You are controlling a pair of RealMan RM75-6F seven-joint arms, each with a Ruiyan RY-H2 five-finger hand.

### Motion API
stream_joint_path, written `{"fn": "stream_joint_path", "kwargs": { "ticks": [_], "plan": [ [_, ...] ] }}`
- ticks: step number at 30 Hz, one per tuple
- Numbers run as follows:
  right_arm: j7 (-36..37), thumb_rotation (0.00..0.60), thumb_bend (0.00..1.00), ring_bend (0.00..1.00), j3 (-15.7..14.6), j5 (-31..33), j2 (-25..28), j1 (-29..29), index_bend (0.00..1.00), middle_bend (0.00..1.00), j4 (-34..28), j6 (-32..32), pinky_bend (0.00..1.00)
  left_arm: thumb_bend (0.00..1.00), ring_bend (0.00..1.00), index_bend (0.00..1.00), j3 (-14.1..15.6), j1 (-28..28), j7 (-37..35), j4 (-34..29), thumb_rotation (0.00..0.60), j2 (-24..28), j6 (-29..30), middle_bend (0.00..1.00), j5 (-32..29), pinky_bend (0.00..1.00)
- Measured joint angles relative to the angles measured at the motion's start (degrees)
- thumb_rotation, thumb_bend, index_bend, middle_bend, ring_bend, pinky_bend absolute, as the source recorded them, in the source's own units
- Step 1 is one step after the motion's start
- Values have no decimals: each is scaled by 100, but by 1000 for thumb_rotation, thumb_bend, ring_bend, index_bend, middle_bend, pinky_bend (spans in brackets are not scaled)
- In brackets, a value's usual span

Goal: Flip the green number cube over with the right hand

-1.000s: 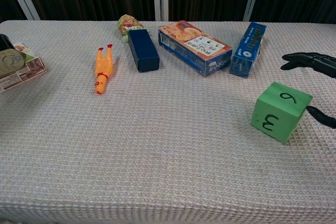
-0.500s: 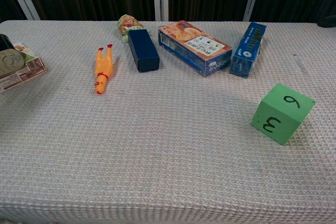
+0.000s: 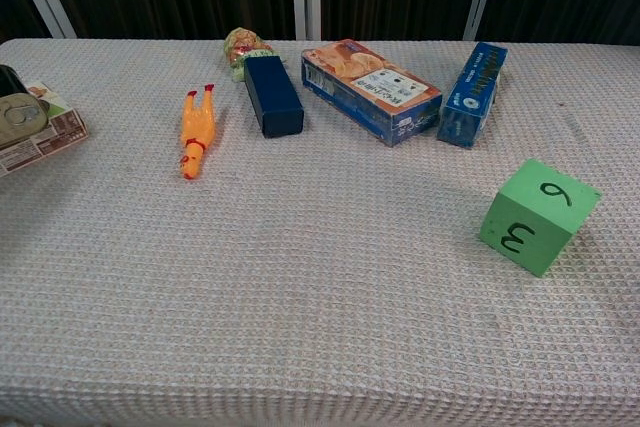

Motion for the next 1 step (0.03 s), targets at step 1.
{"fn": "stream_joint_path", "kwargs": {
  "ticks": [1],
  "plan": [
    [64, 600, 303, 0, 19, 53, 42, -81, 0, 0, 26, 48, 0, 136, 96, 140, 37, 131, 87, 37, 600, 31, 137, 121, 6, 207]
  ]
}}
